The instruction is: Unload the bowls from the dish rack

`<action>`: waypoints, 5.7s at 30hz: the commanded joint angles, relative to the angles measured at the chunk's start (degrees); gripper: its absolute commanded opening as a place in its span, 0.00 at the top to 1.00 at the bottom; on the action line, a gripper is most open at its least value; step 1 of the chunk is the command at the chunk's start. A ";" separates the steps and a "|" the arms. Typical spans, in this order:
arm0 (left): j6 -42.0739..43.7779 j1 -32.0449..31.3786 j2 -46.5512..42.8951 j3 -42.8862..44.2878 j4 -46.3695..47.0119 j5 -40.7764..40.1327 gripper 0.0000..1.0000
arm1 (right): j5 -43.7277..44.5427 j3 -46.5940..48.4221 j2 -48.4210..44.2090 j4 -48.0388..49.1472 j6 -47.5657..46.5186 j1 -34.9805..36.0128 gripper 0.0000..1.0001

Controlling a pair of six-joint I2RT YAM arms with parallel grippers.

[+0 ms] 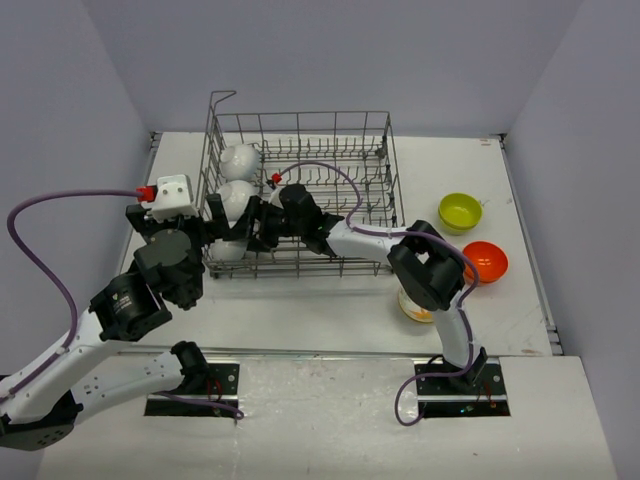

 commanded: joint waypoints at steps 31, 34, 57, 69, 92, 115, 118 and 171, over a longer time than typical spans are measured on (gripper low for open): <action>1.71 2.03 0.26 -1.44 3.10 2.25 0.00 | -5.47 5.29 6.01 3.25 -0.05 0.63 0.42; 1.79 2.21 0.44 -1.44 2.93 2.61 0.00 | -5.91 7.67 6.81 0.35 -1.72 0.98 0.44; 1.88 3.61 0.00 -2.05 3.45 3.05 0.00 | -7.93 9.88 7.96 2.78 2.75 1.95 1.00; 2.15 3.70 -0.44 -2.14 3.72 2.87 0.00 | -6.96 1.26 2.24 15.54 7.24 0.98 1.00; -0.22 4.14 -0.27 -1.26 3.28 2.60 0.00 | -11.00 -1.99 -3.74 24.15 7.33 -4.03 1.00; -3.92 4.32 -2.55 -0.56 4.24 0.41 0.00 | -18.04 -3.31 -14.01 26.37 0.13 -6.75 1.00; -4.36 4.32 -2.82 -0.91 4.51 -0.46 0.00 | -17.08 -3.32 -18.58 17.63 -5.31 -6.75 1.00; -1.11 5.46 -1.15 -2.75 6.18 -0.12 0.00 | 39.88 -23.45 -34.43 -59.86 -28.18 26.03 1.00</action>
